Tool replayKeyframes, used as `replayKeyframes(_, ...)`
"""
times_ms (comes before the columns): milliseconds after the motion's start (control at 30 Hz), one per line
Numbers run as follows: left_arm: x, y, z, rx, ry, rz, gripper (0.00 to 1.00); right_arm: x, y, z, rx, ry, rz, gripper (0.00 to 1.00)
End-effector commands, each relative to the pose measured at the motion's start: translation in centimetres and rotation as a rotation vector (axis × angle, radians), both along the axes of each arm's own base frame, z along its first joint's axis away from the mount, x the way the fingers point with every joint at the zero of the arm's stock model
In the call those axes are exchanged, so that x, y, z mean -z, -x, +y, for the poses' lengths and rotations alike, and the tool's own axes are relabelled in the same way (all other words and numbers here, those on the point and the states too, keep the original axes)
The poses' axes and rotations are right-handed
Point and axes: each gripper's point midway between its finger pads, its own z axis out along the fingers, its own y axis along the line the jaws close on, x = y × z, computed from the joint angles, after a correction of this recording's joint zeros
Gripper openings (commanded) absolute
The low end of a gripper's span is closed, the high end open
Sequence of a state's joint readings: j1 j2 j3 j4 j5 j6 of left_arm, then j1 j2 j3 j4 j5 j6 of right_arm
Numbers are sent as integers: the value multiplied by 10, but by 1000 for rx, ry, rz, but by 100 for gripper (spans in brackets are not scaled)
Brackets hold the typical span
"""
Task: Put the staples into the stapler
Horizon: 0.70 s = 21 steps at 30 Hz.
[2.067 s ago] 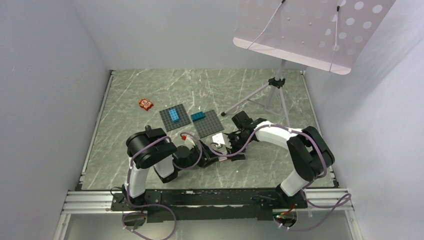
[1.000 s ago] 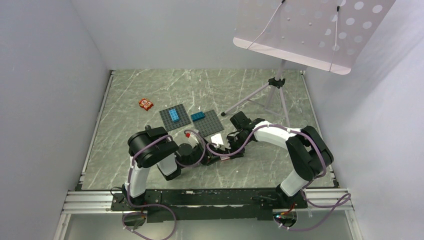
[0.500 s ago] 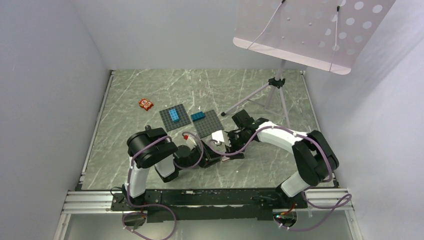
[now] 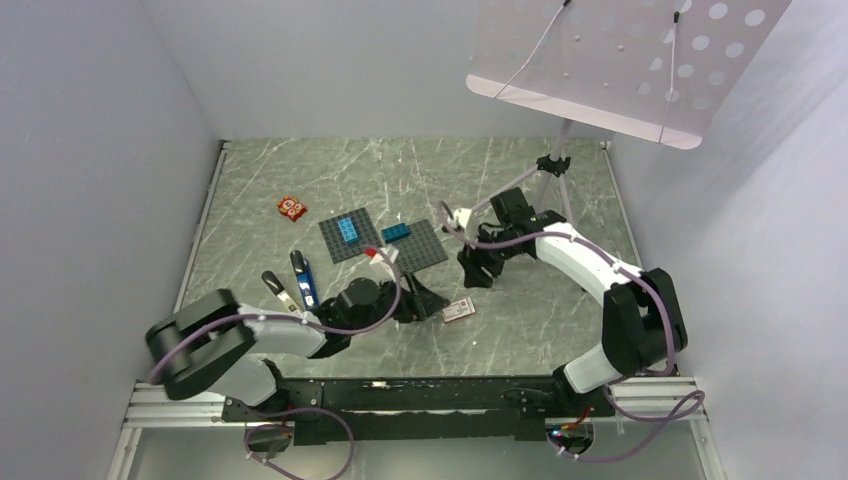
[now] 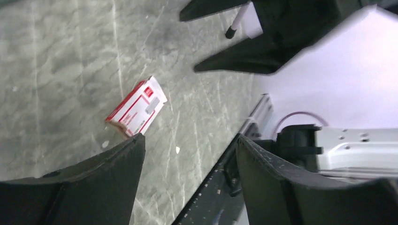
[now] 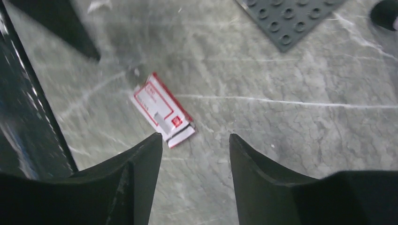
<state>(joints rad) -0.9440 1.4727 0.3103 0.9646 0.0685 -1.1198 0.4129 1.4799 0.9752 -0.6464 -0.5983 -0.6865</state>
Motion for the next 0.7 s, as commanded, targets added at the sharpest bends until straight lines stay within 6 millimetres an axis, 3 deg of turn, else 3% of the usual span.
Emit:
replayKeyframes(0,27,-2,25,52,-589,-266,77,-1,-12,3,356,36,260,55)
replayKeyframes(167,21,-8,27,175,-782,-431,78,17,-6,-1,410,60,341,51)
replayKeyframes(367,25,-6,18,302,-832,-519,78,27,3,-10,432,54,412,48)
replayKeyframes(667,38,1,-17,518,-821,-584,76,38,11,-9,410,68,473,47)
